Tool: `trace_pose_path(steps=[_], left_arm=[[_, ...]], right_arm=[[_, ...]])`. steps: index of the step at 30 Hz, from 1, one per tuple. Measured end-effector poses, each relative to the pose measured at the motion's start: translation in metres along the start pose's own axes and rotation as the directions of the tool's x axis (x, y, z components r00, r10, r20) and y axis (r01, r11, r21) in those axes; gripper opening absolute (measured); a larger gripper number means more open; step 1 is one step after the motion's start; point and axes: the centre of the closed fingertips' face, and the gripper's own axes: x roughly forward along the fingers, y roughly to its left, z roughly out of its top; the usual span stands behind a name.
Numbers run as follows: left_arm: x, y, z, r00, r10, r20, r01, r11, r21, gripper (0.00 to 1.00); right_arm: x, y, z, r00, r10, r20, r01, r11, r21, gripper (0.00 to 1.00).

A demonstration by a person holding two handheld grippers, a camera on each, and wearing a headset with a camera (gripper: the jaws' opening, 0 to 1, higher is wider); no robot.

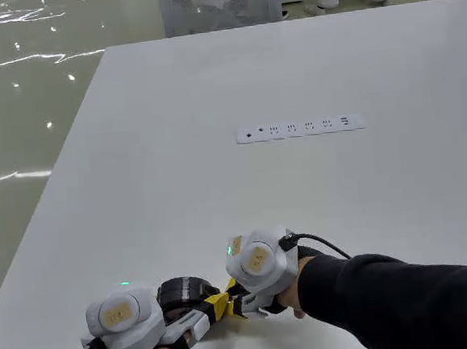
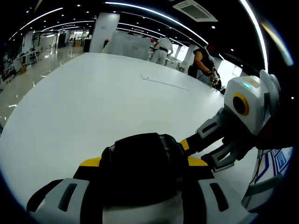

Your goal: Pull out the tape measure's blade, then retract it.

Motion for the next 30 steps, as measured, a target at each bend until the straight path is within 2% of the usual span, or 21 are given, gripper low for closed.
trace_pose_path(steps=[10, 12, 18, 25, 30], left_arm=[[-0.0001, -0.0001, -0.0008, 1.0, 0.003, 0.004, -0.003, 1.0, 0.004, 0.63], [-0.0002, -0.0002, -0.0008, 1.0, 0.004, 0.003, -0.004, 1.0, 0.004, 0.63], [-0.0003, 0.0, -0.0009, 1.0, 0.005, 0.003, -0.005, 1.0, 0.007, 0.63], [0.0002, 0.001, -0.0011, 1.0, 0.004, 0.003, -0.004, 1.0, 0.007, 0.63], [-0.0009, -0.0005, -0.0003, 1.0, 0.006, 0.006, -0.006, 1.0, 0.008, 0.63]], right_arm=[[0.0003, 0.001, -0.0003, 0.9999, -0.014, -0.003, 0.014, 1.0, 0.003, 0.11], [-0.0001, 0.0011, -0.0003, 0.9998, -0.022, -0.004, 0.022, 1.0, 0.021, 0.11], [0.0004, 0.001, 0.0003, 0.9993, -0.038, -0.005, 0.038, 0.999, 0.005, 0.11], [0.0, 0.0005, 0.0002, 0.9993, -0.036, 0.008, 0.036, 0.999, 0.019, 0.11], [-0.0006, 0.0008, 0.0003, 0.9991, -0.043, -0.001, 0.043, 0.999, 0.014, 0.12]])
